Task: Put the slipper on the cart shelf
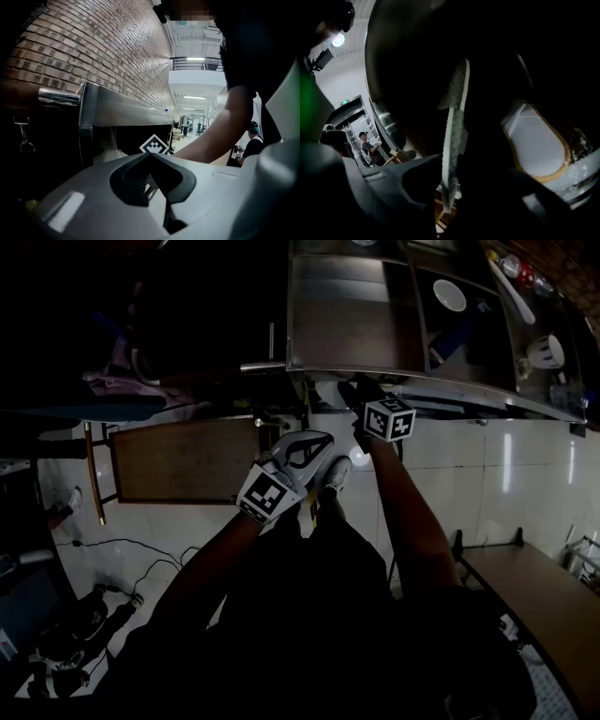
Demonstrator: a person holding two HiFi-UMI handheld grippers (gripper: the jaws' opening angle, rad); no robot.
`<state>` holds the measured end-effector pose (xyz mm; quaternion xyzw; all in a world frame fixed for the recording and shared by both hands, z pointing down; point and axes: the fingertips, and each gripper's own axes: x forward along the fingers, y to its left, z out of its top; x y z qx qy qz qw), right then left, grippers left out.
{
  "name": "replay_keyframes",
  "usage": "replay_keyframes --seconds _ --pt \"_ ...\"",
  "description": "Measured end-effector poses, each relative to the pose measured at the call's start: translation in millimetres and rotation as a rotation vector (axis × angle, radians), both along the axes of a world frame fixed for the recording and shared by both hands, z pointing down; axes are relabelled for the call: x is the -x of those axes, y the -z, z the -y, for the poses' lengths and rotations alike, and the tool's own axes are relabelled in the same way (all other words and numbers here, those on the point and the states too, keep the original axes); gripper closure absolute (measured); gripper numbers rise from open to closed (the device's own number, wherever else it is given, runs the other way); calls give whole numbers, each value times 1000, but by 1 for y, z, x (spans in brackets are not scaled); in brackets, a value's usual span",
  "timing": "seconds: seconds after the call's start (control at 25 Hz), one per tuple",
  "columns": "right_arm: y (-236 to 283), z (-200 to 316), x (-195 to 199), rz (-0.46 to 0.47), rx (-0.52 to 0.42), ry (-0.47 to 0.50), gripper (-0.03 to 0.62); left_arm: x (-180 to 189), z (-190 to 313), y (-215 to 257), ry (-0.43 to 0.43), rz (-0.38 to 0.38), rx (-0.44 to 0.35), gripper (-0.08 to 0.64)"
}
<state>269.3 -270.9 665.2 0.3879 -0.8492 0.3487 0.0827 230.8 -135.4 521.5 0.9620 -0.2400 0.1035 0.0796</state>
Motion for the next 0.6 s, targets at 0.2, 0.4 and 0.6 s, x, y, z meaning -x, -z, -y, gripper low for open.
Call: replay_keyframes --seconds 0.2,0.4,0.6 --pt "-3 13 -7 -29 -12 -22 515 -1 1 -5 7 5 8 560" --pt "-6 25 -19 -72 -69 -85 489 -4 3 -9 9 6 19 560" --pt "-1 41 -35 -132 -90 -149 397 -5 4 -12 13 13 28 560"
